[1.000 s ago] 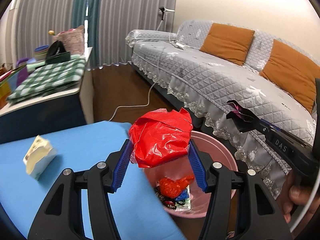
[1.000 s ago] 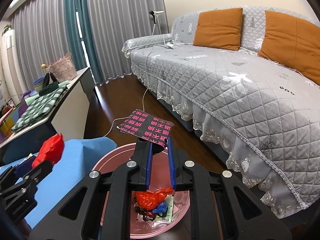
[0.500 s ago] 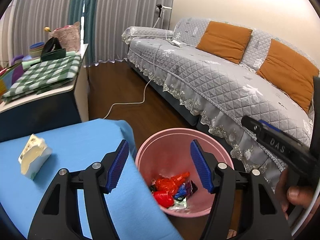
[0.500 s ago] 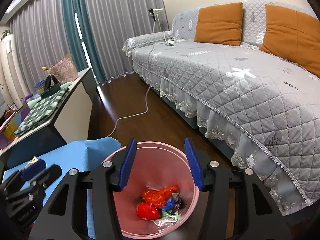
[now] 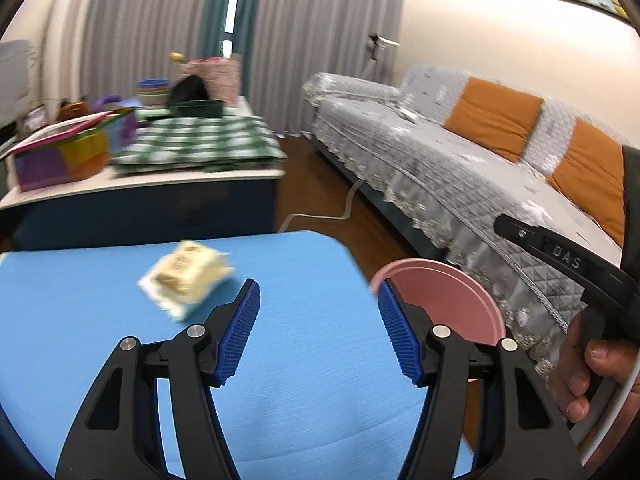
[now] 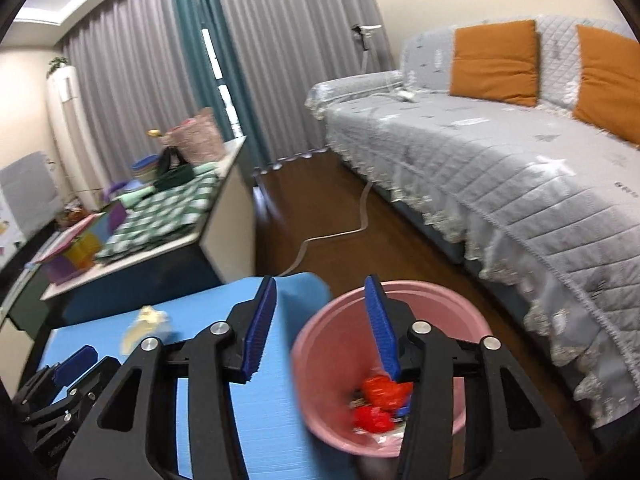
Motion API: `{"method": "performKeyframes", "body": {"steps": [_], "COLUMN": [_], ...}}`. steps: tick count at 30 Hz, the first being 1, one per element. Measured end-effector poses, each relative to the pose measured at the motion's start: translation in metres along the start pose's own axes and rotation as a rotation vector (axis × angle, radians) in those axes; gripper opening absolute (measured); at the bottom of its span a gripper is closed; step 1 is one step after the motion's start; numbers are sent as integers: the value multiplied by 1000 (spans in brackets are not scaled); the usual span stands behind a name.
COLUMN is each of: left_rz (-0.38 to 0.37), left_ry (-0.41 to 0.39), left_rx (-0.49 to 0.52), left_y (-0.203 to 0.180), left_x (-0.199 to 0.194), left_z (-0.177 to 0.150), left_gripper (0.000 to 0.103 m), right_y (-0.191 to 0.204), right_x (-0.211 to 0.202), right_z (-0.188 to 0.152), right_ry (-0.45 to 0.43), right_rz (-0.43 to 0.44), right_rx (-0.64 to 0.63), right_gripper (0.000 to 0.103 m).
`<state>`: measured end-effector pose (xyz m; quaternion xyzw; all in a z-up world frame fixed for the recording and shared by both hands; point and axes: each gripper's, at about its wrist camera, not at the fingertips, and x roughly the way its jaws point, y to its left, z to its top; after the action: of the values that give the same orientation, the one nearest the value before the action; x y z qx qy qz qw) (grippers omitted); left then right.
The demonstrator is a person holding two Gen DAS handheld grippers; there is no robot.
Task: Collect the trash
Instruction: 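Move both open tools back to the yellow tissue pack and white wrapper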
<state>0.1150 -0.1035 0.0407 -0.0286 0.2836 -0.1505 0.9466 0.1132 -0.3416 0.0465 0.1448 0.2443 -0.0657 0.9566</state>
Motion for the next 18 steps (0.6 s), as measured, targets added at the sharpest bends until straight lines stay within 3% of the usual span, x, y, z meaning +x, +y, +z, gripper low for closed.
{"method": "performKeyframes", "body": {"steps": [9,18], "left_rz": [151,228], "left_ry": [-37,-45], "left_rx": [-85,-133], "left_y": [85,135], "left_x": [-29,-35], "left_z": [-11,-16], "left_gripper": [58,58], "right_y": [81,149], "right_x": [8,32], "right_z": [-20,-46], "right_ry": [52,120], "right_rz": [131,217], "right_rx": [-80,-144], "right_gripper": [41,41]}}
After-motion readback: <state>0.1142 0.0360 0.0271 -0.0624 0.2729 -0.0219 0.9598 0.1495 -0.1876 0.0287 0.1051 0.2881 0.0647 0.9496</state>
